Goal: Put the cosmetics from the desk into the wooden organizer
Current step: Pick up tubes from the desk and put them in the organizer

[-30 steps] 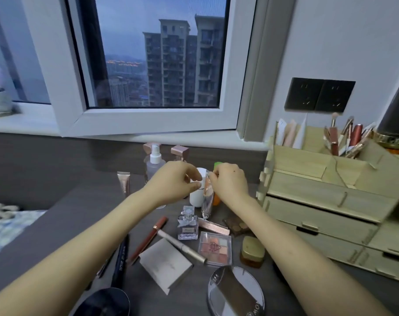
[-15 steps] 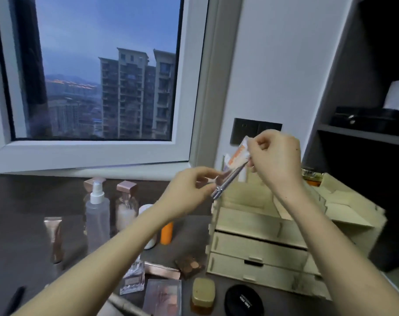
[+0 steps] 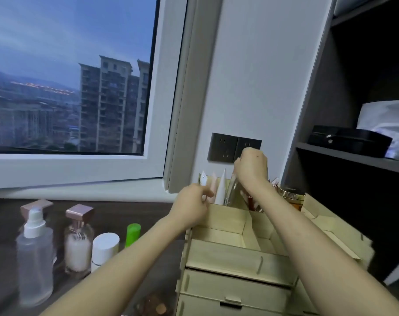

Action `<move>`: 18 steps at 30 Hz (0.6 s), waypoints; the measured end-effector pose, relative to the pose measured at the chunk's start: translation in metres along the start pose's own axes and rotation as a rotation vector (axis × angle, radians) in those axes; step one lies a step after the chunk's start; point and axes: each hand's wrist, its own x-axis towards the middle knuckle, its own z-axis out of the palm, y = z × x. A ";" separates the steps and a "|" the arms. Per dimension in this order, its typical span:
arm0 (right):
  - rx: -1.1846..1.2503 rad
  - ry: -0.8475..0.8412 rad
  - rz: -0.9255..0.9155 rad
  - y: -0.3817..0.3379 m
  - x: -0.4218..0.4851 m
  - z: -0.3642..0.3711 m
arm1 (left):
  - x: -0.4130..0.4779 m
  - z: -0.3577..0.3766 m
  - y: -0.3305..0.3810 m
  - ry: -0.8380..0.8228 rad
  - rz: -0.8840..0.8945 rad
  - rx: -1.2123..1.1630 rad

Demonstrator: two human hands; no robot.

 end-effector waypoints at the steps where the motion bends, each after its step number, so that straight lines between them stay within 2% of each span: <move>1: -0.004 -0.032 0.018 -0.001 0.001 0.005 | 0.001 0.002 -0.002 0.006 0.003 -0.002; 6: -0.033 -0.173 0.090 -0.001 0.003 0.019 | 0.002 0.008 -0.007 0.017 0.001 -0.020; 13: 0.031 -0.246 0.111 0.005 0.002 0.020 | 0.004 0.010 -0.009 0.025 -0.020 -0.050; 18: -0.030 -0.141 -0.016 0.000 -0.007 0.006 | -0.003 0.000 -0.005 0.029 -0.046 -0.125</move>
